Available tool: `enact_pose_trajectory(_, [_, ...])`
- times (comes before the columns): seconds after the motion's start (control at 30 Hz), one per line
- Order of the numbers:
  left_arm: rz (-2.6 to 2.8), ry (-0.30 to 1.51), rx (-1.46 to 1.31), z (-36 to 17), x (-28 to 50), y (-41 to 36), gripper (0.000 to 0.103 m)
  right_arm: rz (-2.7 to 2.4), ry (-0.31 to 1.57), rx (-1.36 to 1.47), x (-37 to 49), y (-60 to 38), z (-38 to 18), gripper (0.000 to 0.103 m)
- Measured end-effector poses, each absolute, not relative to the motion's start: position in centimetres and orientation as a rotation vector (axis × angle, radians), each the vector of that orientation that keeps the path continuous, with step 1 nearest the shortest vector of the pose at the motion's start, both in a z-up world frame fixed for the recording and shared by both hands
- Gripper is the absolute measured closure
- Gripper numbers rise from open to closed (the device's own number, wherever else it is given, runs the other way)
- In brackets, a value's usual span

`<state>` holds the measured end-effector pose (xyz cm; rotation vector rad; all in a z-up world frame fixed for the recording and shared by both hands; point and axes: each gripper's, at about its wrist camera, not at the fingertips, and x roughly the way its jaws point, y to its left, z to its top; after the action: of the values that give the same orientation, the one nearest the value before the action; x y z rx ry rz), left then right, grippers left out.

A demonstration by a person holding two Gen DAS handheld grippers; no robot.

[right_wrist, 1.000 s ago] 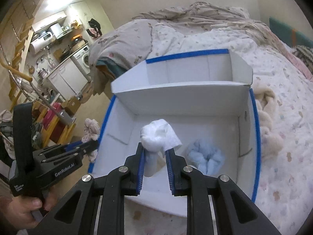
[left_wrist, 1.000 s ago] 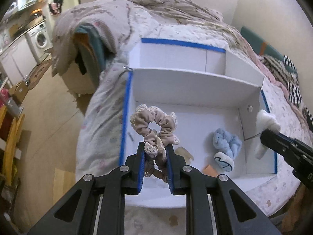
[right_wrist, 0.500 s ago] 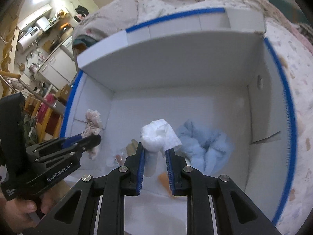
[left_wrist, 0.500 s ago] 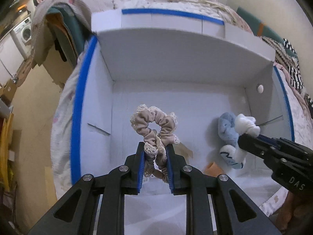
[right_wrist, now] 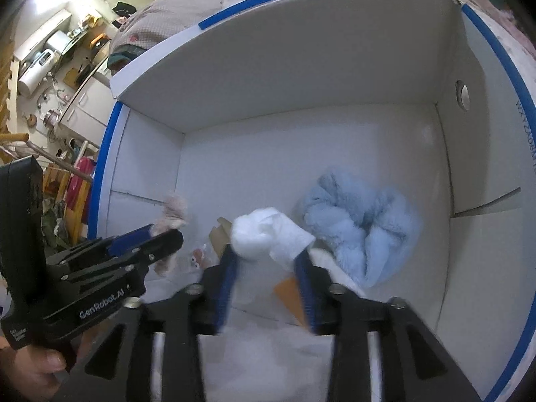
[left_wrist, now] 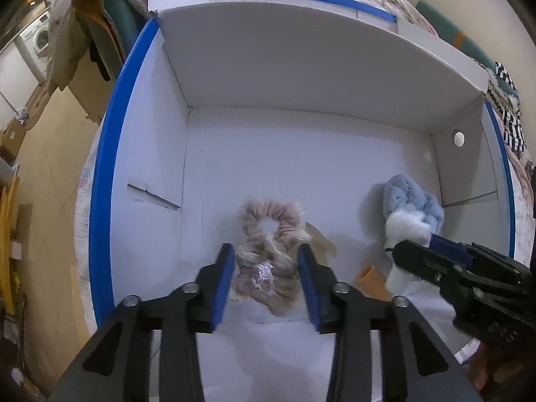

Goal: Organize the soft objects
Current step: 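Open both tools to release the scrunchie and white cloth in the box, then move both tools back out of the box toward the red heart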

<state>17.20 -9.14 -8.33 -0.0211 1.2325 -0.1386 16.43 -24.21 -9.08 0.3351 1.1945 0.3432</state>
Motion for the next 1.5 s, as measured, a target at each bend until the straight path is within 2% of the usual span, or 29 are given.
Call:
enact_pose_trajectory(0.13, [-0.137, 1.216, -0.007, -8.2, 17.1, -9.3, 0.057, 0.344, 1.175, 0.342, 16.3, -24.4, -8.7, 0.046])
enact_pose_trajectory(0.17, [-0.136, 1.213, -0.002, -8.1, 17.0, -9.4, 0.051, 0.342, 1.173, 0.342, 16.4, -24.4, -8.7, 0.046])
enact_pose_trajectory(0.2, [-0.135, 1.213, -0.001, -8.1, 17.0, -9.4, 0.049, 0.339, 1.172, 0.346, 16.4, -24.5, -8.7, 0.044])
enact_pose_trajectory(0.37, [-0.139, 1.199, -0.002, -7.6, 16.9, -9.1, 0.046, 0.33, 1.163, 0.373, 16.8, -24.8, -8.5, 0.036])
enact_pose_trajectory(0.7, [-0.148, 1.182, -0.009, -6.6, 16.8, -9.2, 0.044, 0.34, 1.092, 0.395, 16.6, -25.4, -7.3, 0.012])
enact_pose_trajectory(1.5, [-0.13, 1.038, -0.04, -0.8, 11.8, -6.7, 0.044, 0.284, 0.954, 0.476, 11.4, -28.9, -3.2, 0.012])
